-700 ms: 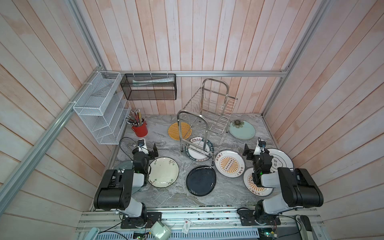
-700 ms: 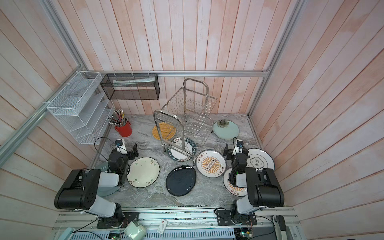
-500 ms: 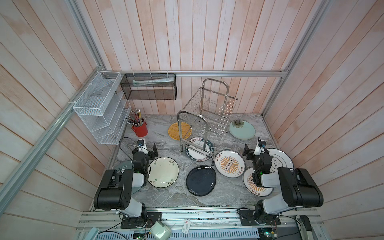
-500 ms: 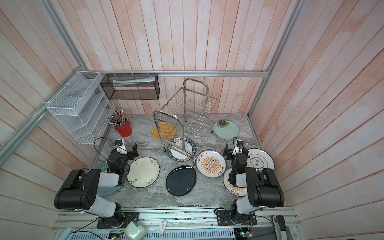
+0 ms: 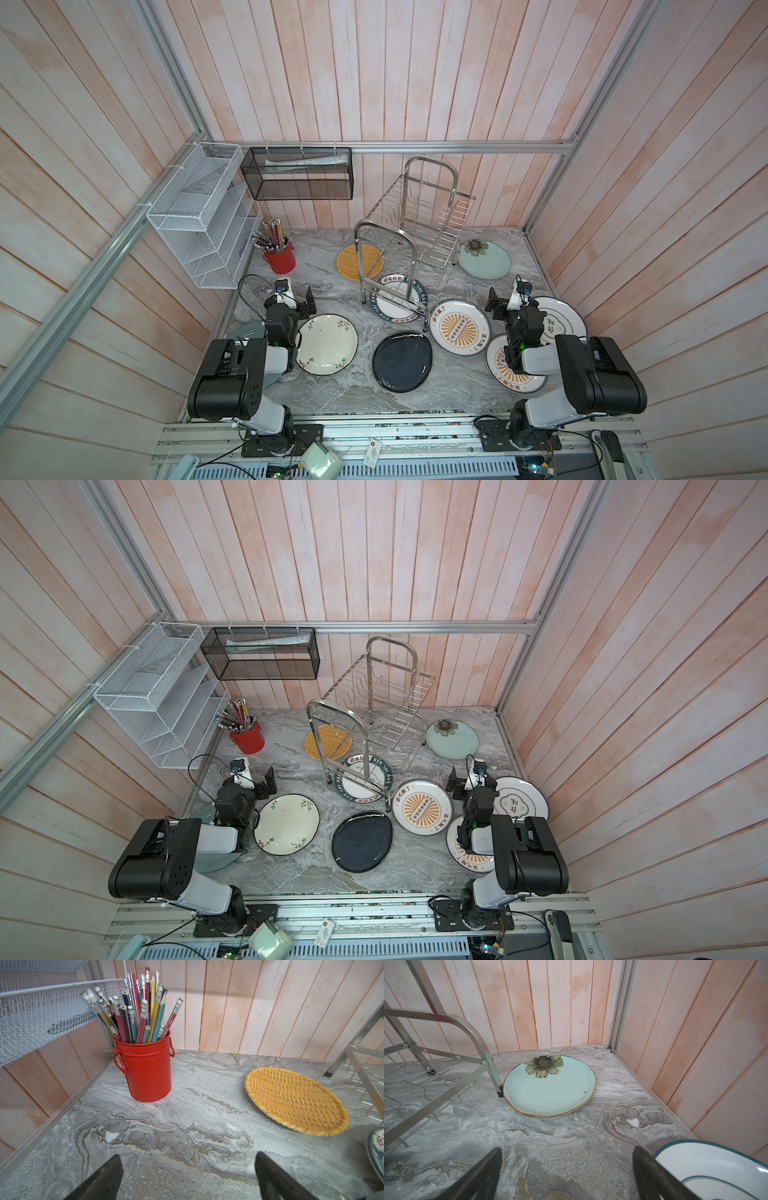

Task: Load the plates into the dish rack

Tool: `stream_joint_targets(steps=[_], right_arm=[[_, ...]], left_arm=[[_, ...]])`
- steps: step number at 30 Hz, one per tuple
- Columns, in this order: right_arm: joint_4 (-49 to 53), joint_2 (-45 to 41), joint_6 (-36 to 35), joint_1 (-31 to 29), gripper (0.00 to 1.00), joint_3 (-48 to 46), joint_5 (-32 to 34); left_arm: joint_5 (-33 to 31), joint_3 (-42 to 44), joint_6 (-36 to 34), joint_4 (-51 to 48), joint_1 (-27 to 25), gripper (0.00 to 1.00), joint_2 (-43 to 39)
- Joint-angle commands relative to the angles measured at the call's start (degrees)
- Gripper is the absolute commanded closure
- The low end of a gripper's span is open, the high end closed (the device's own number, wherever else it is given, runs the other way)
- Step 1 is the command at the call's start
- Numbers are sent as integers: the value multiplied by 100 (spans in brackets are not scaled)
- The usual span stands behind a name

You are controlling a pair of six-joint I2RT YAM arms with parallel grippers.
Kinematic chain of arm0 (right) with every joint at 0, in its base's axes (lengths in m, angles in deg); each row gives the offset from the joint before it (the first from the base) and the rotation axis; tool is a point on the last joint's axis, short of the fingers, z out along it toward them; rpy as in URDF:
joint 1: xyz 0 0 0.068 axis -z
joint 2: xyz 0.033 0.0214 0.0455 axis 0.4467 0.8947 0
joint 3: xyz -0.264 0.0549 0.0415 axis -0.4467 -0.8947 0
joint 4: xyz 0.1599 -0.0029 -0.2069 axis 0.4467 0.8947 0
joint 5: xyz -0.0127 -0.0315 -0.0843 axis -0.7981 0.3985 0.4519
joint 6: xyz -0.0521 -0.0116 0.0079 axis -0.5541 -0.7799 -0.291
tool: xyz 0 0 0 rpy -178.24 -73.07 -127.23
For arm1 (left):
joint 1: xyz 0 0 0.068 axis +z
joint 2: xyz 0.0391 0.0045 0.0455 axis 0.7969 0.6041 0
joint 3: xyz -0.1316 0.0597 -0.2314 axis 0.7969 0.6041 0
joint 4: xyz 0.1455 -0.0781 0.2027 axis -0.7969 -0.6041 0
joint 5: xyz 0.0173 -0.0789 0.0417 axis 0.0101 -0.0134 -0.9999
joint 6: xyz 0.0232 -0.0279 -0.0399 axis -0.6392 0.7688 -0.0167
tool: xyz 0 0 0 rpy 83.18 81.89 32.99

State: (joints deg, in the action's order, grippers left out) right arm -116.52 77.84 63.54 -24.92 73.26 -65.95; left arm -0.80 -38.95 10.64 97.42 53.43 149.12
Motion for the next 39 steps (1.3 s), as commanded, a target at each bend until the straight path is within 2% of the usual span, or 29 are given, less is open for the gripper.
stream_joint_targets(steps=[1,13,15,16,17,19,20,22,24,25,27,28,29,31,33,36,39], right_arm=[[39,7,-26,20,2,96,-38],[-1,-10,10,77,2,53,-143],[-24,-18,6,81,2,52,-159],[-301,-66,52,53,2,-2,5],[-121,-428,-33,-87,2,-42,327],[1263,-1348,-151,-315,2,310,691],[1846,-1714,117,-347,2,551,709],[2171,-2199,793,-357,2,791,693],[2344,-2444,1645,-360,2,954,837],[2461,-2497,2135,-353,2,1047,1019],[3053,-2504,3145,-298,2,1351,1338],[3400,-2420,3521,-225,2,1544,1256],[3585,-2287,3745,-106,2,1699,870],[3639,-1969,4054,164,2,1893,-61],[3607,-1740,4120,184,2,1992,-559],[3659,-1463,4377,-10,2,1995,-666],[3995,-1244,4242,-154,2,2069,-989]], left_arm=[[74,-67,-73,-32,10,0,-77],[199,-72,-26,-38,89,0,-80],[170,-61,-40,-25,83,0,-81],[-82,-2,-53,144,28,0,-144],[-699,-60,16,-213,-117,0,-432],[-1333,-505,238,-1666,-292,0,-1100],[-1531,-730,556,-2303,-337,0,-1362],[-1947,-977,1211,-3316,-471,0,-1835],[-2152,-1246,2283,-4451,-592,0,-2340],[-1922,-1400,2787,-5044,-595,0,-2538],[-1096,-1540,2959,-5561,-642,0,-2791],[-549,-1595,2978,-5739,-678,0,-2886],[-142,-1658,3034,-5973,-787,0,-2957],[229,-1785,3036,-6369,-1189,0,-3028],[338,-1861,3027,-6681,-1759,0,-3030],[439,-1904,3238,-6772,-2475,0,-2944],[563,-1951,3693,-6388,-2914,0,-2756]])
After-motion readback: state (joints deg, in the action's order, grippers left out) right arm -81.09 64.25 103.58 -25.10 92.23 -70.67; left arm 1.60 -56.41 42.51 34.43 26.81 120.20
